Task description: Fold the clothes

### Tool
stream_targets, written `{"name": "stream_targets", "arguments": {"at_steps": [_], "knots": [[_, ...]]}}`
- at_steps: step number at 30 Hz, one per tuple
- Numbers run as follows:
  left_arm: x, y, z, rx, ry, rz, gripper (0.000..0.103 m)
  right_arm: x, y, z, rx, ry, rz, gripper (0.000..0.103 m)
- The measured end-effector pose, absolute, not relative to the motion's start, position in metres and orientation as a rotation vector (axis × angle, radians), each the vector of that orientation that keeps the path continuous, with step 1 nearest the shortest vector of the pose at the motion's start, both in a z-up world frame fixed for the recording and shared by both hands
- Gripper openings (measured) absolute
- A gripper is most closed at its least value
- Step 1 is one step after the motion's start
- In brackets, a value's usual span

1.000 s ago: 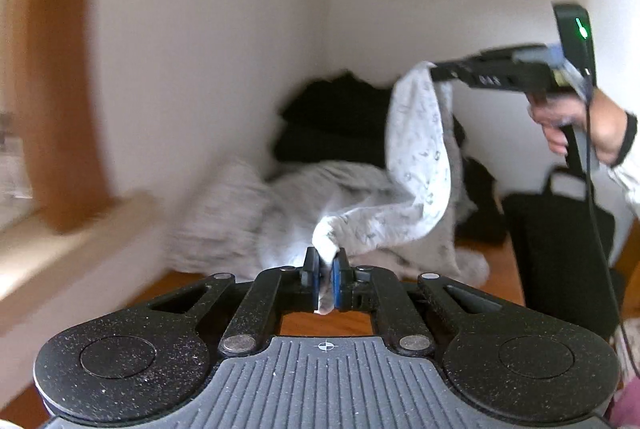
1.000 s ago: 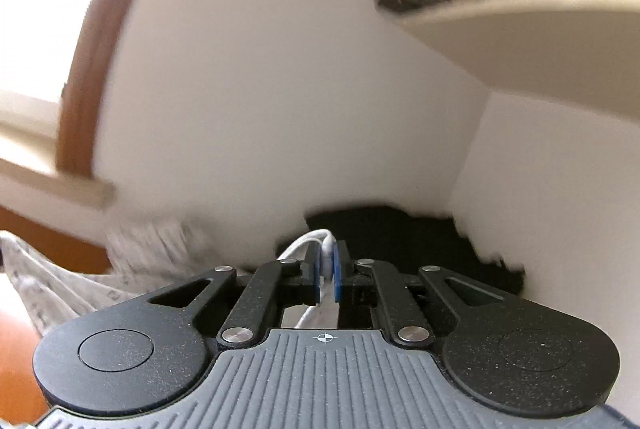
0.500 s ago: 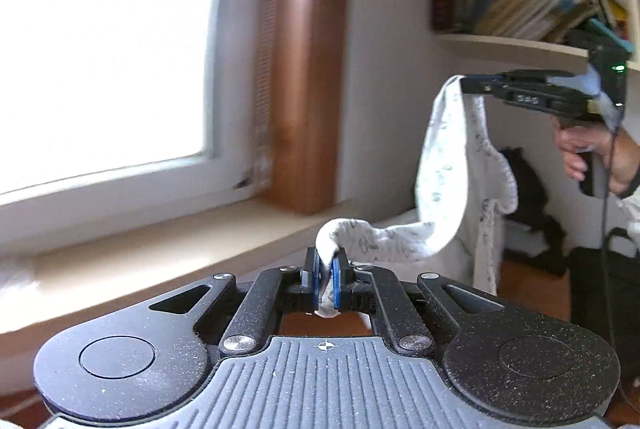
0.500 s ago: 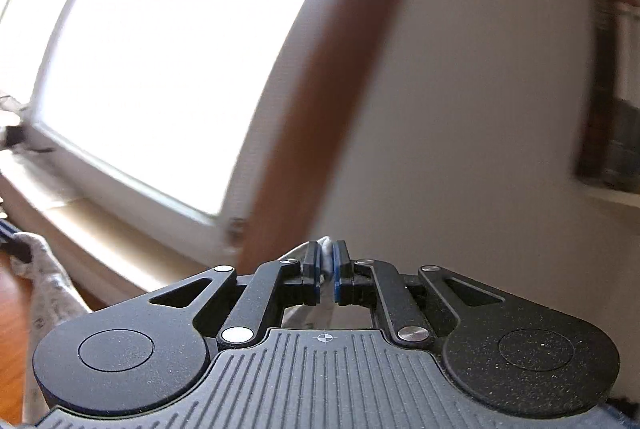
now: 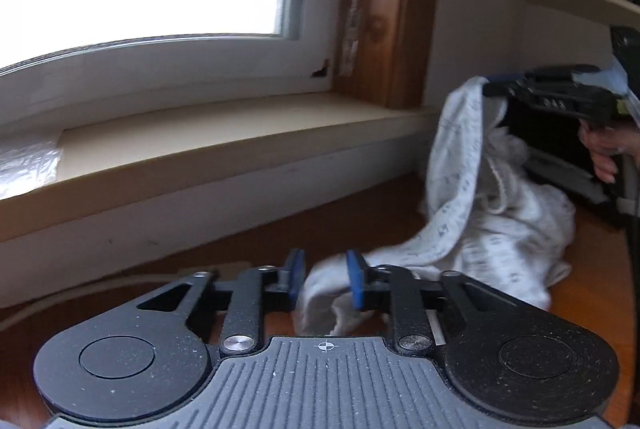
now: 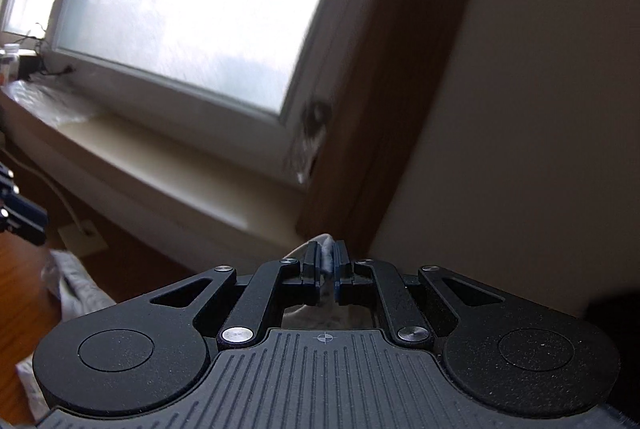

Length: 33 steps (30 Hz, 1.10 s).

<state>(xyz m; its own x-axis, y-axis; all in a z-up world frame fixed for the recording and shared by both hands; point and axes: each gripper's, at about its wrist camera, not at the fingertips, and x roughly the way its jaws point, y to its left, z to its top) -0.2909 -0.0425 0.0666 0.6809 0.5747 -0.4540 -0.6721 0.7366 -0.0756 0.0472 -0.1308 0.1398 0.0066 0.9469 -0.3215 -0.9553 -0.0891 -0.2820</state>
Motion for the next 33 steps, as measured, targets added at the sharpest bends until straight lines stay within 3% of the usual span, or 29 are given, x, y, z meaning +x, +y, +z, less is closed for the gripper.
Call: {"name": "stream_targets", "arguments": {"at_steps": [4,8,10,15,17,18,19,20,24,27,29,30,33], "knots": [[-0.281,-0.037,0.063,-0.262,0.416,0.677,0.038,0.061,-0.13,0.107,-0.443,0.121,1.587,0.008],[-0.25,-0.038,0.061,-0.244,0.448,0.598,0.054,0.072,-0.123,0.079,-0.387,0.207,1.599,0.008],[-0.228,-0.033,0.058,-0.234,0.471,0.539,0.056,0.076,-0.124,0.075,-0.381,0.227,1.603,0.009],[-0.176,-0.015,0.046,-0.257,0.575,0.428,0.056,0.077,-0.139,0.08,-0.379,0.268,1.664,0.022],[-0.165,-0.008,0.043,-0.273,0.605,0.412,0.044,0.074,-0.148,0.081,-0.383,0.283,1.709,0.03],[-0.162,-0.005,0.043,-0.274,0.613,0.412,0.035,0.071,-0.15,0.079,-0.389,0.296,1.738,0.04],[-0.158,-0.002,0.042,-0.276,0.62,0.411,0.013,0.067,-0.152,0.078,-0.395,0.309,1.768,0.048],[-0.154,0.0,0.042,-0.277,0.628,0.411,0.006,0.063,-0.155,0.077,-0.407,0.315,1.787,0.049],[-0.169,0.006,0.058,-0.265,0.546,0.514,0.004,0.046,-0.161,0.071,-0.473,0.313,1.821,0.05],[-0.19,0.011,0.074,-0.282,0.483,0.567,0.004,0.041,-0.159,0.067,-0.518,0.318,1.812,0.046],[-0.2,0.01,0.08,-0.282,0.469,0.581,0.004,0.039,-0.159,0.065,-0.542,0.314,1.799,0.03],[-0.205,0.01,0.082,-0.283,0.463,0.587,0.004,0.04,-0.16,0.066,-0.538,0.305,1.791,0.014],[-0.213,0.007,0.087,-0.278,0.452,0.598,0.004,0.046,-0.167,0.076,-0.481,0.259,1.76,0.009]]}}
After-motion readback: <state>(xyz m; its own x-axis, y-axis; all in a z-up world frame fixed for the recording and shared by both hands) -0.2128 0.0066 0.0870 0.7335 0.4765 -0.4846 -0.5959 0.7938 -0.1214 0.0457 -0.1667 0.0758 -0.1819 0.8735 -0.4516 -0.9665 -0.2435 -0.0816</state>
